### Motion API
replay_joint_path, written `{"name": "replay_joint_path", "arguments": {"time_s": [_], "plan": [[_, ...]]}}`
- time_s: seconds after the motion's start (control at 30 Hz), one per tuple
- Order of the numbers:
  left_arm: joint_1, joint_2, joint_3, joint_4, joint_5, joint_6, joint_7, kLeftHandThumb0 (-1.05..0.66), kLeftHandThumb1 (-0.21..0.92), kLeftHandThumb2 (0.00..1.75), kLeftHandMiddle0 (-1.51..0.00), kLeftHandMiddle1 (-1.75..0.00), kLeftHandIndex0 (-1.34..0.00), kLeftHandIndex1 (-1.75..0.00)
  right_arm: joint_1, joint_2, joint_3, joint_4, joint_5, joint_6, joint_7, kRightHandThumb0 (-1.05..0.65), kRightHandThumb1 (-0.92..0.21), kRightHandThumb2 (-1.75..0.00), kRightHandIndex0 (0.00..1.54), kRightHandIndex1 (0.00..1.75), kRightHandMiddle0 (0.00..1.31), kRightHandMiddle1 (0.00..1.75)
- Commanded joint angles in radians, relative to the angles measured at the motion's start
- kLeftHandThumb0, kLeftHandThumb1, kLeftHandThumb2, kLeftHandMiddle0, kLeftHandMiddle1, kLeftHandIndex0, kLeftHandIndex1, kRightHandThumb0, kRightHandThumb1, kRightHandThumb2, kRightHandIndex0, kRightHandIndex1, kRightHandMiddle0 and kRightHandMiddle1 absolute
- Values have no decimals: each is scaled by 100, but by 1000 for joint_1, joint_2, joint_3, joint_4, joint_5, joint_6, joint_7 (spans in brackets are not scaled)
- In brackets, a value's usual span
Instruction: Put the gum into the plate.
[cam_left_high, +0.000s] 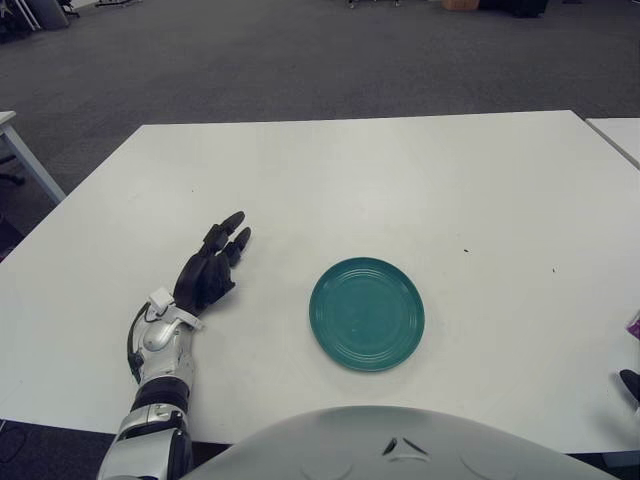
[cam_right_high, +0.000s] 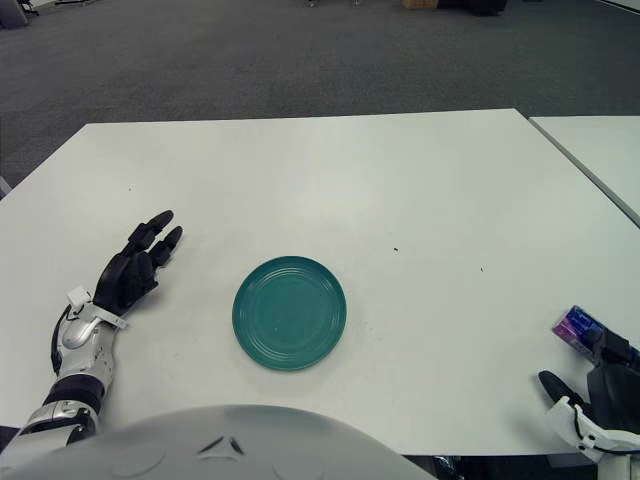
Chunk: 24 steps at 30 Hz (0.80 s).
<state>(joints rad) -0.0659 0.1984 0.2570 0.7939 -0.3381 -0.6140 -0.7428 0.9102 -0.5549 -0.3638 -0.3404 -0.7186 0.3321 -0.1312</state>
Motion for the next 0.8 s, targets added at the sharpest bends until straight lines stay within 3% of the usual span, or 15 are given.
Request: {"name": "replay_joint_path", "arguments": {"time_s": [0.0, 0.23, 0.5, 0.77], "plan": [[31, -17, 4, 25, -11, 49, 9, -99, 92, 97, -17, -2, 0, -49, 4, 119, 36, 28, 31, 14, 10, -99, -92, -79, 27, 0, 0, 68], [38, -36, 15, 6, -30, 53, 15, -97, 92, 98, -17, -1, 0, -53, -20, 109, 79, 51, 53, 33, -14, -99, -92, -79, 26, 0, 0, 65], [64, -53, 19, -40, -31, 45, 26, -96, 92, 96, -18, -1, 0, -55, -19, 128, 192, -31, 14, 103, -18, -99, -92, -79, 26, 0, 0, 66], [87, -58, 10, -93, -26, 72, 41, -96, 92, 96, -18, -1, 0, -51, -51, 124, 271, -37, 18, 136, -31, -98, -92, -76, 27, 0, 0, 70]]}}
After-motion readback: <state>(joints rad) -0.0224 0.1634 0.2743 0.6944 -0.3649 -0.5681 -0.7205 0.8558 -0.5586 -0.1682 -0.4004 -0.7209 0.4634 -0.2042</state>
